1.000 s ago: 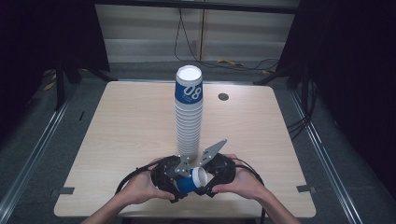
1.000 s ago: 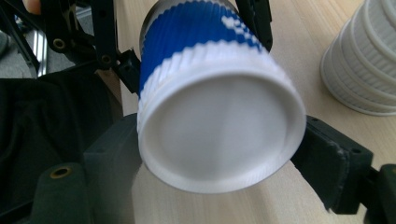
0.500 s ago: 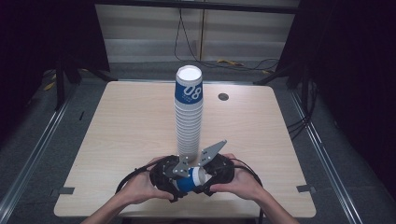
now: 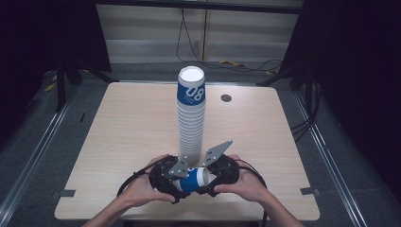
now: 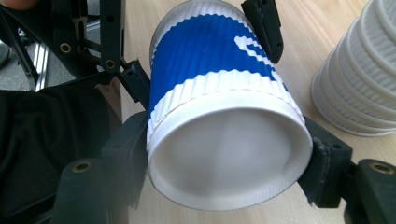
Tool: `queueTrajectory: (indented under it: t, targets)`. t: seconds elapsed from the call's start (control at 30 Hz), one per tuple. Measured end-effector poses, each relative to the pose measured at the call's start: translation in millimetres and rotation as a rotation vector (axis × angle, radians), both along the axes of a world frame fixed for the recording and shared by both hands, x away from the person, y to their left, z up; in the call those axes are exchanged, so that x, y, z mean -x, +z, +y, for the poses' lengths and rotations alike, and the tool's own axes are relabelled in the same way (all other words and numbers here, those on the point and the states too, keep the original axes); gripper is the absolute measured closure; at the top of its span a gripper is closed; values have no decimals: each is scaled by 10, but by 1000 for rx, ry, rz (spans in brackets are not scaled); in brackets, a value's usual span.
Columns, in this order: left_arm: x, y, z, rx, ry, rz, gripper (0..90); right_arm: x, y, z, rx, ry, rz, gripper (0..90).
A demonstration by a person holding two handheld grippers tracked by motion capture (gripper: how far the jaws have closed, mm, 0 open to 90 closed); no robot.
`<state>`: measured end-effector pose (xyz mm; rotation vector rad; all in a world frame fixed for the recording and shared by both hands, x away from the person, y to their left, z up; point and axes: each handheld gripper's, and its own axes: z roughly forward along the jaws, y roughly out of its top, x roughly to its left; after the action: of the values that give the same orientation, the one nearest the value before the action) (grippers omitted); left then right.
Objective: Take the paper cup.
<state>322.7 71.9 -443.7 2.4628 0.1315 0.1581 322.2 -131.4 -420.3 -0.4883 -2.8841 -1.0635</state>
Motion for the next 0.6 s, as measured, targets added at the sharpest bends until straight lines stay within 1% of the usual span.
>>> queueTrajectory:
  t: [0.03, 0.1, 0.13, 0.17, 0.2, 0.23, 0.27, 0.3, 0.37, 0.43, 0.5, 0.53, 0.57, 0.6]
  targets:
    - [1, -6, 10, 9, 4, -3, 144, -4, 0, -4, 0, 0, 3, 286]
    - [0, -20, 28, 32, 8, 7, 142, -11, -3, -15, -6, -7, 22, 286]
    - [3, -26, 31, 44, 11, -3, 142, -16, -3, -21, -5, -7, 18, 286]
    - [-2, -20, 38, 38, 4, -7, 141, -16, -3, -23, -6, -10, 18, 286]
    - [6, -23, 39, 50, 13, -9, 141, -16, -4, -21, -6, -9, 19, 287]
    - [8, -24, 41, 51, 14, -7, 140, -16, -4, -20, -7, -9, 15, 287]
    - [6, -16, 49, 28, 0, -12, 141, -17, -5, -17, -6, -7, 14, 287]
    - [11, -24, 48, 31, 5, -17, 142, -13, -5, -15, 0, -10, 24, 287]
    - [14, -32, 56, 31, -2, -8, 143, -18, -18, -7, -2, -2, 27, 287]
    - [14, -48, 70, 49, 0, -10, 142, -18, -24, 2, -1, -3, 27, 287]
    - [8, -45, 85, 48, -10, -25, 145, -20, -27, 4, 1, -4, 30, 288]
    - [8, -40, 91, 39, -12, -21, 145, -20, -28, 6, 0, -6, 30, 288]
    - [14, -47, 89, 51, -9, -24, 145, -19, -26, 8, 5, -6, 30, 288]
    - [17, -49, 93, 52, -11, -30, 145, -25, -27, 12, 7, 1, 20, 287]
